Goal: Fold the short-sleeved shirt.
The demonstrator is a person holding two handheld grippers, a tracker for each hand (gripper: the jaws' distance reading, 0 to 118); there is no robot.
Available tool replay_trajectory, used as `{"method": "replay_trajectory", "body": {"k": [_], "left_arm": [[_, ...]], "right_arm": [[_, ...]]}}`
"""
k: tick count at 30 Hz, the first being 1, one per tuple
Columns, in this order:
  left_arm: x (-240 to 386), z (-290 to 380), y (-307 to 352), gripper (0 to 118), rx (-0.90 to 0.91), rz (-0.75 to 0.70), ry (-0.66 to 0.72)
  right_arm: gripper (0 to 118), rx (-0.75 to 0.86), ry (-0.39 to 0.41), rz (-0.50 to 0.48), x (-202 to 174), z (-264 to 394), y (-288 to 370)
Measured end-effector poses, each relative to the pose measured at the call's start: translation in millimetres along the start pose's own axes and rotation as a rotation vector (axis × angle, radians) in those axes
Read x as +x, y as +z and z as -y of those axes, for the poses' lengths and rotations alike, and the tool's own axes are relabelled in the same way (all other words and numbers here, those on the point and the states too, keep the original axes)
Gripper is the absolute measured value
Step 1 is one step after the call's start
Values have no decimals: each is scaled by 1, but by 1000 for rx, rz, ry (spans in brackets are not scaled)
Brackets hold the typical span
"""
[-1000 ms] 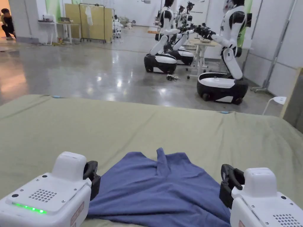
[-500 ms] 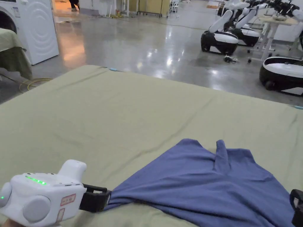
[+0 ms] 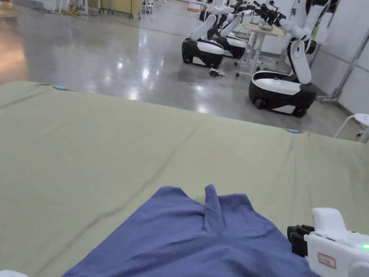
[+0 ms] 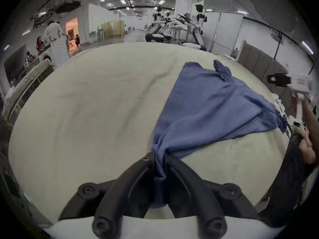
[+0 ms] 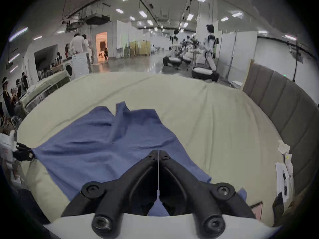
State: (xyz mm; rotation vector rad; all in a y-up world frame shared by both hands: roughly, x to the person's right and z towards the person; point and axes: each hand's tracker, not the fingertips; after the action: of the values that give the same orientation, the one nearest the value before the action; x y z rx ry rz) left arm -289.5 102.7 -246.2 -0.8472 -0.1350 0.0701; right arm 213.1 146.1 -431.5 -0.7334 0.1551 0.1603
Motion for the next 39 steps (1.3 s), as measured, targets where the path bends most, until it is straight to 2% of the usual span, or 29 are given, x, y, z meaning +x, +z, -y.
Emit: {"method": "replay_trajectory", "body": {"k": [2,3,4,5,6,7,8,12,13,14,16,17,18,21,24,28,32,36,39], "left_arm": [[6,-8,14,8,17,-11,5],[8,-12,15,8,11,-3,4],[11,-13,17,8,14,-5,2],[13,-14,17,8,17,-8,-4],[12,-15,15,8,14,-6,-5],[13,-16,13,8,8,-4,-7],[14,-17,12,8,8,-10,-11],[9,-19,3,8,-4,-16,13],[9,-20,2,8,-8,-25,13],[8,-21,0,8,-15,-34,7],[9,-23,-1,8,-17,-41,7],[9,-23,-3,8,-16,-41,12],[10,-23,-3,8,-10,-43,19],[9,-23,-8,8,9,-42,60],[4,-18,-13,8,-5,70,94],[2,-25,-2,8,-4,56,82],[1,-66,27,8,124,186,141],[2,-130,43,8,195,117,31],[14,-182,56,8,278,224,84]], "right_arm": [[7,-50,46,11,10,-17,-37],[10,-88,51,-22,15,-25,-56],[23,-155,33,-82,21,-30,-75],[46,-213,12,-116,27,-33,-92],[86,-253,-20,-130,31,-33,-107],[100,-266,-23,-109,32,-32,-118],[101,-271,-9,-76,33,-31,-126],[101,-298,0,-76,36,-20,-144],[99,-296,0,-78,34,-15,-141],[91,-276,-6,-77,29,-14,-135],[39,-223,0,-68,14,-13,-118],[14,-211,38,-35,6,-12,-110],[8,-201,53,-40,0,-9,-102],[8,-185,28,-78,-11,-5,-76],[8,-97,-29,-99,-15,2,-37],[8,17,-71,-133,-10,-3,30],[8,104,-50,-149,2,-31,88],[8,227,-37,-104,18,-81,140],[8,294,-64,-99,35,-122,169]]}}
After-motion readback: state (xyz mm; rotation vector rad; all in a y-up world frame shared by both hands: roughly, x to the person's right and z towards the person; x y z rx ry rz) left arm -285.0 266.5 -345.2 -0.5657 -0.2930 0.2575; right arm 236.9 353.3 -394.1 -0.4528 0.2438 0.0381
